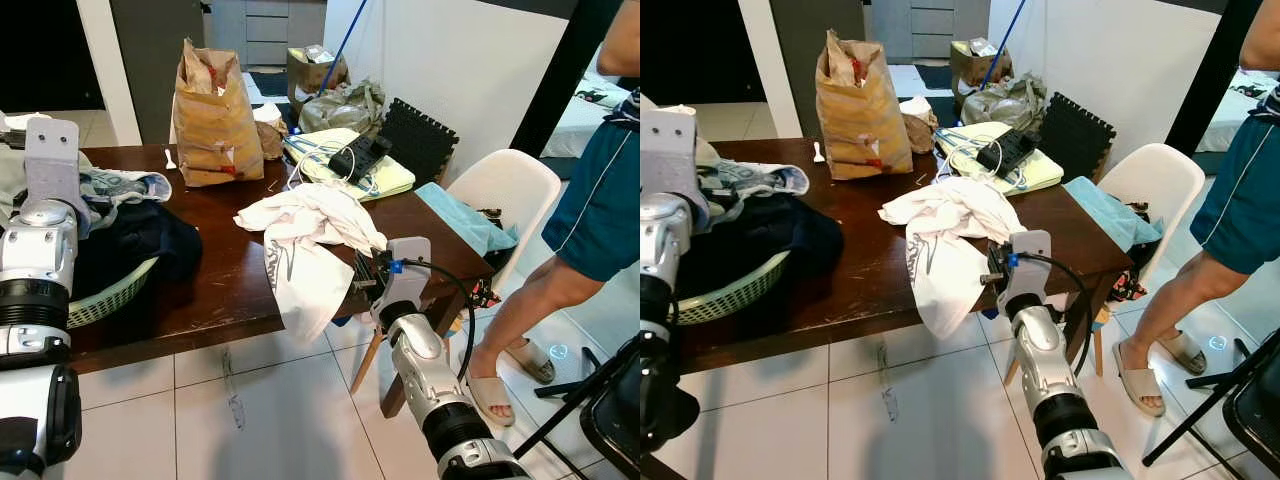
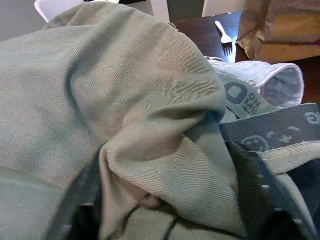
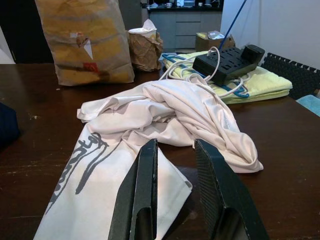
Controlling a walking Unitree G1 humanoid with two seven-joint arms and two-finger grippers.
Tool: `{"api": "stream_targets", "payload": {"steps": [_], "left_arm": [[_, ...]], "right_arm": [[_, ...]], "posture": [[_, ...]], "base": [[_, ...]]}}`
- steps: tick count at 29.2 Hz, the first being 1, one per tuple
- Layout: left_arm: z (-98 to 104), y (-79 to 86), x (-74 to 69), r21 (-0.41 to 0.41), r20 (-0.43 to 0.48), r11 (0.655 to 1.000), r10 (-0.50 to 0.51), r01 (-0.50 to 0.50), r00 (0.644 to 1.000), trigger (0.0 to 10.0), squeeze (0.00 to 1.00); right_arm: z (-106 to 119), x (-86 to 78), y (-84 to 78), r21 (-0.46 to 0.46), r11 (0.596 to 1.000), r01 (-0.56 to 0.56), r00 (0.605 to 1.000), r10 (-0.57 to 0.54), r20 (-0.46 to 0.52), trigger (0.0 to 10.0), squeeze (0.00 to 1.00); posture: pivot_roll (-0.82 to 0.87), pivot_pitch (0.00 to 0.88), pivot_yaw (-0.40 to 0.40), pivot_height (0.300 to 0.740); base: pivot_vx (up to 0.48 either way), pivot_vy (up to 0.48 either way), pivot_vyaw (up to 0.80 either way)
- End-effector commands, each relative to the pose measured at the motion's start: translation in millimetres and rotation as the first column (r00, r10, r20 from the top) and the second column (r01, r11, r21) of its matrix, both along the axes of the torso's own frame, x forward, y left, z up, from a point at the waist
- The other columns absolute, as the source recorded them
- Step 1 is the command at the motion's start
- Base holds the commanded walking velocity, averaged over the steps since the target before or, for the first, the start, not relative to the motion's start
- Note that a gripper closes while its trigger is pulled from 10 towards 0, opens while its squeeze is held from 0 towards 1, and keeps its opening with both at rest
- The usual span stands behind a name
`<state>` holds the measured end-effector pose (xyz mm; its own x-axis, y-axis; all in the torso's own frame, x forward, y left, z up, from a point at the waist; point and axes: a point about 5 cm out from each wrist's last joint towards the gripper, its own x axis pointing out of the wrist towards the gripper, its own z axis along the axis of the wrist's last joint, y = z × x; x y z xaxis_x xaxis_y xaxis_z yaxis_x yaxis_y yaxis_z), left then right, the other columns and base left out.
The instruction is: Hang hanger
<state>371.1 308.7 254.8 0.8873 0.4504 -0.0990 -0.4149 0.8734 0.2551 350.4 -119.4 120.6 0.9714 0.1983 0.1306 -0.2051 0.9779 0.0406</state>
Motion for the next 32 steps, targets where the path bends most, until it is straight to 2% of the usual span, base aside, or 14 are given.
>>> {"api": "stream_targets", "payload": {"steps": [1,10,14,16,19,21,23,25,27,28,29,30,31,32], "left_arm": [[-4,-3.3,1.7,-0.022,-0.012,1.0,-0.009,0.008,1.0,0.0,0.0],[16,1.9,-2.2,0.085,0.069,0.995,0.042,-0.048,0.997,0.0,0.0],[33,-2.4,-4.5,0.113,0.183,0.991,0.051,-0.072,0.982,0.0,0.0],[33,-2.4,-4.5,0.113,0.183,0.991,0.051,-0.072,0.982,0.0,0.0],[45,-8.5,-3.8,0.125,0.259,0.99,0.036,-0.071,0.965,0.0,0.0],[69,-28.8,-1.0,0.07,0.429,0.997,-0.042,0.014,0.902,0.0,0.0],[85,-42.7,-1.6,0.048,0.528,0.996,-0.091,0.078,0.844,0.0,0.0],[117,-84.8,-5.4,0.095,0.666,0.949,-0.284,0.299,0.69,0.0,0.0],[117,-84.8,-5.4,0.095,0.666,0.949,-0.284,0.299,0.69,0.0,0.0],[133,-113.2,-12.0,0.157,0.717,0.888,-0.404,0.433,0.568,0.0,0.0],[145,-143.8,-22.4,0.214,0.75,0.785,-0.513,0.581,0.417,0.0,0.0],[145,-143.8,-22.4,0.214,0.75,0.785,-0.513,0.581,0.417,0.0,0.0],[152,-171.5,-34.9,0.272,0.767,0.674,-0.583,0.687,0.268,0.0,0.0],[152,-171.5,-34.9,0.272,0.767,0.674,-0.583,0.687,0.268,0.0,0.0]], "right_arm": [[-3,-0.8,-3.5,0.01,1.0,0.017,1.0,-0.017,-0.01,10.0,0.0],[-1,0.4,-4.4,0.014,0.999,0.03,1.0,-0.03,-0.004,10.0,0.0],[0,0.6,-8.3,0.018,0.999,0.05,0.999,-0.05,0.003,10.0,0.0],[0,0.6,-8.3,0.018,0.999,0.05,0.999,-0.05,0.003,10.0,0.0],[0,0.6,-12.1,0.022,0.997,0.068,0.998,-0.068,0.007,10.0,0.0],[0,0.0,-16.2,0.033,0.996,0.088,0.996,-0.089,0.008,10.0,0.0],[0,-0.2,-17.3,0.038,0.995,0.096,0.995,-0.097,0.008,10.0,0.0],[0,-0.4,-17.9,0.042,0.994,0.102,0.995,-0.102,0.011,10.0,0.0],[0,-0.4,-17.9,0.042,0.994,0.102,0.995,-0.102,0.011,10.0,0.0],[1,-0.4,-17.6,0.044,0.994,0.105,0.994,-0.106,0.013,10.0,0.0],[2,-0.2,-16.8,0.048,0.993,0.107,0.994,-0.108,0.016,10.0,0.0],[2,-0.2,-16.8,0.048,0.993,0.107,0.994,-0.108,0.016,10.0,0.0],[3,0.2,-15.3,0.052,0.993,0.108,0.994,-0.109,0.02,10.0,0.0],[3,0.2,-15.3,0.052,0.993,0.108,0.994,-0.109,0.02,10.0,0.0]], "posture": [[0.08,0.012,-0.048,0.74],[0.08,0.002,-0.031,0.74],[0.07,0.0,-0.006,0.74],[0.07,0.0,-0.006,0.74],[0.07,0.0,0.0,0.74],[0.07,0.0,0.008,0.74],[0.07,0.0,0.008,0.74],[0.07,0.0,0.008,0.74],[0.07,0.0,0.008,0.74],[0.07,0.0,0.008,0.74],[0.06,0.0,0.013,0.74],[0.06,0.0,0.013,0.74],[0.06,0.0,0.016,0.74],[0.06,0.0,0.016,0.74]], "base": [[0.0,0.0,0.0],[0.0,0.0,0.0],[0.0,0.0,0.0],[0.0,0.0,0.0],[0.0,0.0,0.0],[0.0,0.0,0.0],[0.0,0.0,0.0],[0.0,0.0,0.0],[0.0,0.0,0.0],[0.0,0.0,0.0],[0.0,0.0,0.0],[0.0,0.0,0.0],[0.0,0.0,0.0],[0.0,0.0,0.0]]}}
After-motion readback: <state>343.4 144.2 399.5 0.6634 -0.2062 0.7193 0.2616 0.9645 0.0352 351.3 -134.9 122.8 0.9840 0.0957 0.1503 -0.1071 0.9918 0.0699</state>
